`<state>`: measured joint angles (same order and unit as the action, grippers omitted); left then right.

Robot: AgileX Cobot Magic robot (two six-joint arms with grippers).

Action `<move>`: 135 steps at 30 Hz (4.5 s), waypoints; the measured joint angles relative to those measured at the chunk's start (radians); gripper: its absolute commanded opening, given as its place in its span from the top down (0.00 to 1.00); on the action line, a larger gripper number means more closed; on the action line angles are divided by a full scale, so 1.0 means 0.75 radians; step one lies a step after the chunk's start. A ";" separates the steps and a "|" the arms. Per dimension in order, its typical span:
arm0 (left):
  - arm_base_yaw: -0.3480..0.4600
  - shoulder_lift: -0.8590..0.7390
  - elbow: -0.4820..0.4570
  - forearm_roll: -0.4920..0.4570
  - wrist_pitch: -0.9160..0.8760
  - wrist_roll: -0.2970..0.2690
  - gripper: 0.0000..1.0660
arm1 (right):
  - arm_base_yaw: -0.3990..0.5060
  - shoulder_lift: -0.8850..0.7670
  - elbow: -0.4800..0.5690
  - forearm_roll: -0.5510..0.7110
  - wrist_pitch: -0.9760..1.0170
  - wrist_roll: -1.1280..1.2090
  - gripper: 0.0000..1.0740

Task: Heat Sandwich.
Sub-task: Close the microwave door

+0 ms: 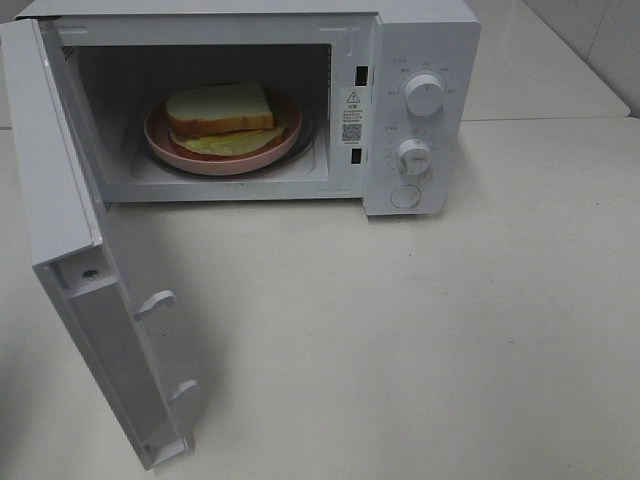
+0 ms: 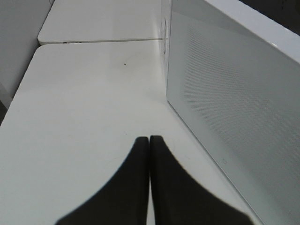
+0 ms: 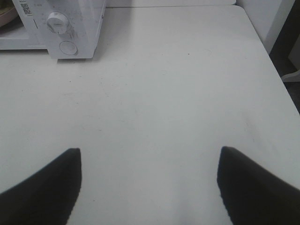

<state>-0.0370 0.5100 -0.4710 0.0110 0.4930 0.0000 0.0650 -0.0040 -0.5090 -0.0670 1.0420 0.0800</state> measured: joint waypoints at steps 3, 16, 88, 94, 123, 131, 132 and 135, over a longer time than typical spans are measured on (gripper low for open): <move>0.000 0.075 0.068 0.000 -0.159 0.000 1.00 | 0.000 0.000 0.000 0.000 0.000 0.000 0.29; 0.000 0.407 0.360 0.007 -1.028 0.000 1.00 | 0.000 0.000 0.000 0.000 -0.001 0.000 0.29; -0.928 1.767 -0.373 -0.492 -1.789 0.244 1.00 | 0.000 0.000 0.000 0.000 -0.001 0.000 0.29; -0.948 1.852 -0.516 -0.517 -1.723 0.287 1.00 | 0.000 0.000 0.000 0.000 -0.001 0.000 0.29; -0.977 2.089 -1.033 -0.787 -1.425 0.652 1.00 | 0.000 0.000 0.000 0.001 -0.001 0.000 0.29; -0.977 2.096 -1.039 -0.783 -1.411 0.661 1.00 | 0.000 0.000 0.000 0.001 -0.001 0.000 0.29; -0.979 2.096 -1.039 -0.783 -1.411 0.661 1.00 | 0.000 0.000 0.000 0.001 -0.001 0.000 0.29; -0.983 2.097 -1.039 -0.787 -1.412 0.661 1.00 | 0.000 0.000 0.000 0.001 -0.001 0.000 0.29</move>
<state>-0.7740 2.0830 -1.2500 -0.5790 -0.5660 0.4960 0.0650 -0.0040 -0.5090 -0.0660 1.0410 0.0800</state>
